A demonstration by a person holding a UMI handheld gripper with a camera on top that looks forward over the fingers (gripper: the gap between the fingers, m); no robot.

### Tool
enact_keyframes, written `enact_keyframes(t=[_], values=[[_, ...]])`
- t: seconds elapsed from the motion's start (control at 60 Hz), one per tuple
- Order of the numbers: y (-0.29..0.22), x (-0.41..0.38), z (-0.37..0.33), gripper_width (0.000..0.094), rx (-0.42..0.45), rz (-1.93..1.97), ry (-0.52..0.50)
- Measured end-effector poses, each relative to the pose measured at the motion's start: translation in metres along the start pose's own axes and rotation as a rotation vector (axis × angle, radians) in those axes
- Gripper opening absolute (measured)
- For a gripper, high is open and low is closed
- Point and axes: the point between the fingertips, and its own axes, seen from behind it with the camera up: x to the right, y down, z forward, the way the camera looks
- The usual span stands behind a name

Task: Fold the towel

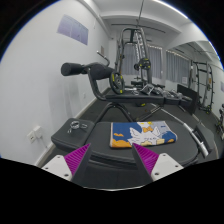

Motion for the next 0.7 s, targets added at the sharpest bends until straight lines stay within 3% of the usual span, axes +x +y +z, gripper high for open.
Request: enact_keyframes(t=[0.367, 0.533, 0.6, 0.633, 0.7], values=[[0.000, 0.002, 0.161, 0.0851, -0.049, -0.065, 0.070], [0.016, 0.020, 0.227, 0.0843, -0.121, -0.084, 0.117], [0.037, 0.015, 0.244, 0.0762, -0.197, -0.074, 0.096], [0.034, 0.012, 0.247, 0.0702, -0.181, -0.055, 0.081], [0.034, 0.015, 0.247, 0.0489, -0.191, -0.054, 0.100]])
